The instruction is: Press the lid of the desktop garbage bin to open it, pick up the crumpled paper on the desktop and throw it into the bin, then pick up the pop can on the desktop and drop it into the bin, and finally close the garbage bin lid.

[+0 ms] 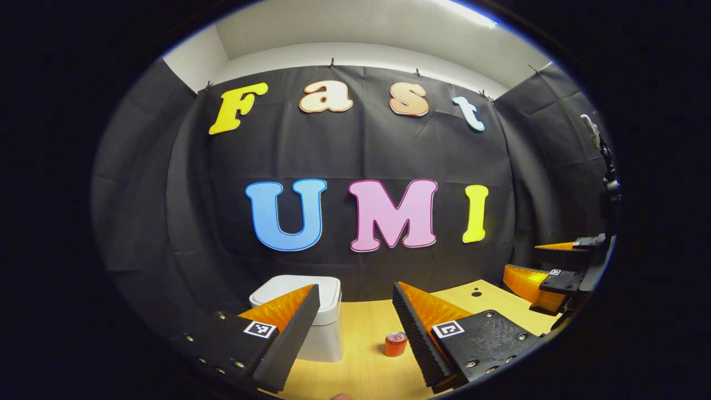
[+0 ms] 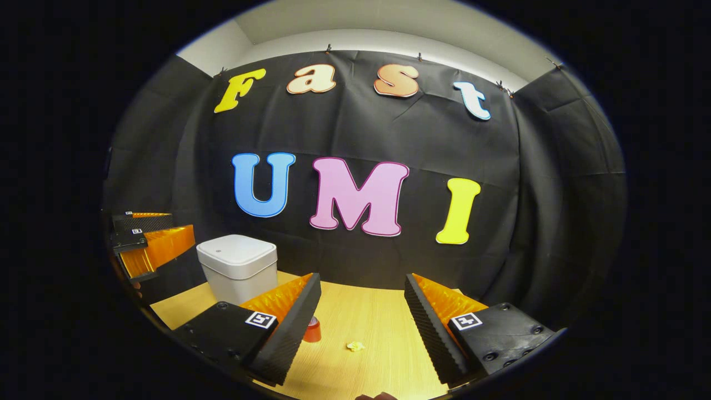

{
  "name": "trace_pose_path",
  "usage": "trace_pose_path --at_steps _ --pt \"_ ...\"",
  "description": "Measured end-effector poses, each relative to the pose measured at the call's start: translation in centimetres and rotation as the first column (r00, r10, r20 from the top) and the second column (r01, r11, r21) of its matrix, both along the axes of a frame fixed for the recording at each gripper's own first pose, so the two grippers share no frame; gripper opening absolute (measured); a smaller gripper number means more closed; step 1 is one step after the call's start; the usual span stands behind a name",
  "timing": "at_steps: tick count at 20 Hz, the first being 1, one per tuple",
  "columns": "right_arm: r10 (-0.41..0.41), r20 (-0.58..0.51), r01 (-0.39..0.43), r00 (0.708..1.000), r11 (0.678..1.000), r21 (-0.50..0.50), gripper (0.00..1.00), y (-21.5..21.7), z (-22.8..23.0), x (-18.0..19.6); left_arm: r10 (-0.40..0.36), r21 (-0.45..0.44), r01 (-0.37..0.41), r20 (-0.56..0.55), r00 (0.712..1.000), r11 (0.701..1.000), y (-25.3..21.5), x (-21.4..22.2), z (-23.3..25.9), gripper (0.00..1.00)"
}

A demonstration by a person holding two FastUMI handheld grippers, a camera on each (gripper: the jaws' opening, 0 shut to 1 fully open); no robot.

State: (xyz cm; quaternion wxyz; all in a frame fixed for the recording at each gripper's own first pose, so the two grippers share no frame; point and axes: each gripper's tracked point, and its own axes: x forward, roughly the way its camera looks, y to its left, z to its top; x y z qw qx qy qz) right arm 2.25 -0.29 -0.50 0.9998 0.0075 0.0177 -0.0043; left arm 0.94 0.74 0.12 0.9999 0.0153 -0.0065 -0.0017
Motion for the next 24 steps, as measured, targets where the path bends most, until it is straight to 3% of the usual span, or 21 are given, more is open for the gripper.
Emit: trace_pose_path --at_steps 1,2,7,10,11,12,13,14,15,16,19,21,24 --pt "0.002 -0.001 -0.002 1.000 1.000 -0.001 0.98 0.1 0.0 0.1 0.000 -0.002 0.000 0.000 1.000 1.000 0.2 0.2 0.0 0.87" --pt "0.003 -0.001 -0.003 1.000 1.000 -0.002 0.87 0.2 0.0 0.2 0.001 -0.005 -0.001 -0.002 1.000 1.000 0.3 0.3 -0.2 0.87" --pt "0.009 0.001 -0.009 1.000 1.000 -0.011 0.87 0.7 0.2 0.3 -0.023 -0.010 0.023 0.002 1.000 1.000 1.9 1.5 0.0 0.85" --pt "0.012 0.004 -0.012 1.000 1.000 -0.015 0.87 1.0 0.4 0.4 0.010 -0.014 -0.009 0.002 1.000 1.000 4.1 2.2 0.0 0.60" --pt "0.011 0.004 -0.011 1.000 1.000 -0.016 0.87 1.0 0.4 0.4 0.017 -0.018 -0.017 0.001 1.000 1.000 4.9 2.6 0.1 0.41" --pt "0.011 0.006 -0.011 1.000 1.000 -0.017 0.87 1.0 0.5 0.4 0.016 -0.027 -0.017 -0.013 1.000 1.000 5.4 3.0 -0.1 0.35" --pt "0.010 0.007 -0.009 1.000 1.000 -0.017 0.87 1.0 0.5 0.5 -0.002 -0.046 0.000 -0.036 0.999 0.999 5.9 3.6 -0.3 0.16" --pt "0.008 0.003 -0.008 1.000 1.000 -0.017 0.87 0.9 0.5 0.5 -0.038 -0.081 0.031 -0.088 0.995 0.996 5.9 4.1 -1.2 0.13" --pt "0.004 0.006 -0.004 1.000 1.000 -0.013 0.98 0.7 0.6 0.4 -0.066 -0.118 0.050 -0.140 0.988 0.992 6.0 4.6 -1.9 0.11" --pt "0.002 0.014 -0.001 1.000 1.000 -0.008 0.98 0.6 0.7 0.2 -0.069 -0.138 0.046 -0.168 0.983 0.989 7.1 5.7 -2.3 0.11" --pt "0.008 0.028 -0.008 1.000 1.000 -0.019 0.98 0.3 0.9 0.4 -0.032 -0.069 0.022 -0.159 0.987 0.997 9.6 8.7 -0.7 0.06" --pt "0.032 0.022 -0.032 0.999 0.999 -0.026 0.98 0.3 0.6 1.1 -0.030 -0.029 0.024 -0.230 0.973 0.999 10.5 10.9 -2.4 0.05" --pt "0.065 0.005 -0.065 0.998 0.998 -0.006 0.98 0.0 0.5 2.6 -0.063 -0.161 0.003 -0.371 0.926 0.987 10.4 13.8 -6.7 0.06"
